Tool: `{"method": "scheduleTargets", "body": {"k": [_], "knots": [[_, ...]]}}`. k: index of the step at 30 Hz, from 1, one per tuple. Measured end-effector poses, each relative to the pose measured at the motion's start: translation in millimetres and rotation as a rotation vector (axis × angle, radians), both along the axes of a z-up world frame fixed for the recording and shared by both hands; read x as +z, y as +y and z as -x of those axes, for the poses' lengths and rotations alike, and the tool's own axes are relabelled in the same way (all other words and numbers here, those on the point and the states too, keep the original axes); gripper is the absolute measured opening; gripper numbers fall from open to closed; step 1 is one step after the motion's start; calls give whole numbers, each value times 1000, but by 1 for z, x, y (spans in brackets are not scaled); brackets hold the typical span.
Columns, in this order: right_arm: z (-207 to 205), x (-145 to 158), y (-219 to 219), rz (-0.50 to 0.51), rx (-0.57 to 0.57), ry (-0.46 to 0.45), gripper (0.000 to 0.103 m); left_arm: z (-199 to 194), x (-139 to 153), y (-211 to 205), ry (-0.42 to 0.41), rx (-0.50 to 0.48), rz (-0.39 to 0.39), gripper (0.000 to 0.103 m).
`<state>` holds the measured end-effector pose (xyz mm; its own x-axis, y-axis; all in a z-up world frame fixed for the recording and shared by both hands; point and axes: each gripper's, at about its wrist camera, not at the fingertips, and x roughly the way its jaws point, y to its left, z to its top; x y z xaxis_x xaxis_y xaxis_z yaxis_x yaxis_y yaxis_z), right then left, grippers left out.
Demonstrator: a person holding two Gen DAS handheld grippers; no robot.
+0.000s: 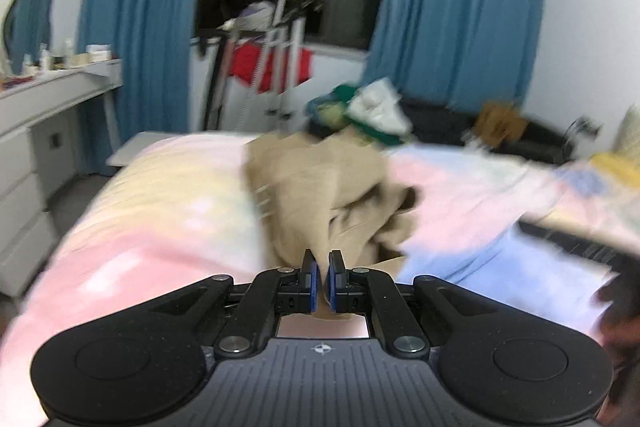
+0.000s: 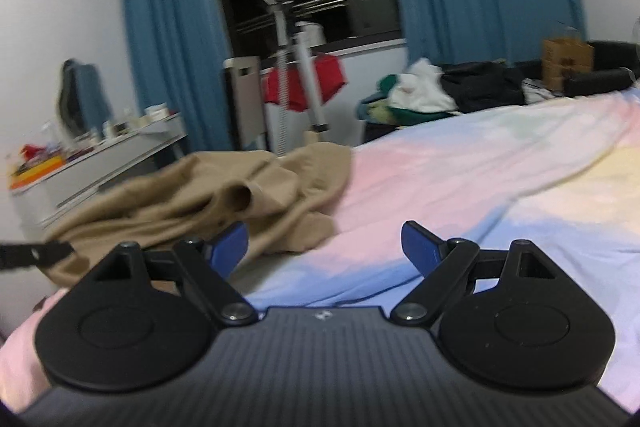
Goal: Fold clothes
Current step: 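Grasp the tan T-shirt with the left tool while the right tool grasps another edge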
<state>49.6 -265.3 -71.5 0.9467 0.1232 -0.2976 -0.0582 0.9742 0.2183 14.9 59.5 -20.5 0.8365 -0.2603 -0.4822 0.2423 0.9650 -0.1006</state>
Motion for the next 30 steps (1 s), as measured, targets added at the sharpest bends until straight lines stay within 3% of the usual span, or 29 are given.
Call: {"method": "scheduleTargets", "body": {"k": [4,7,10,18,21,24,27,28,30], "knots": [[1,1,26,67,82,10,78,6,-9,16,4,61,6,6],[-9,-1,47,100,141,41,76,-8,-13,23,42,127,90,6],[-37,-3,68,167,170,85,71,-15,-22,32,63,162,107,6],[-121,-23,101,326,101,180,67,-32,-37,21,86,157,90,6],[-142,-29,102,329,70,215,47,-40,-47,13,109,128,64,6],[-125,-15,92,314,68,166,17,-44,-51,9,103,92,72,6],[-102,2,81,304,65,115,9,-44,-49,4,78,50,88,6],[-95,8,77,301,64,98,2,-42,-48,3,69,30,97,6],[-80,19,70,294,63,65,2,-39,-46,1,57,-4,115,6]]}}
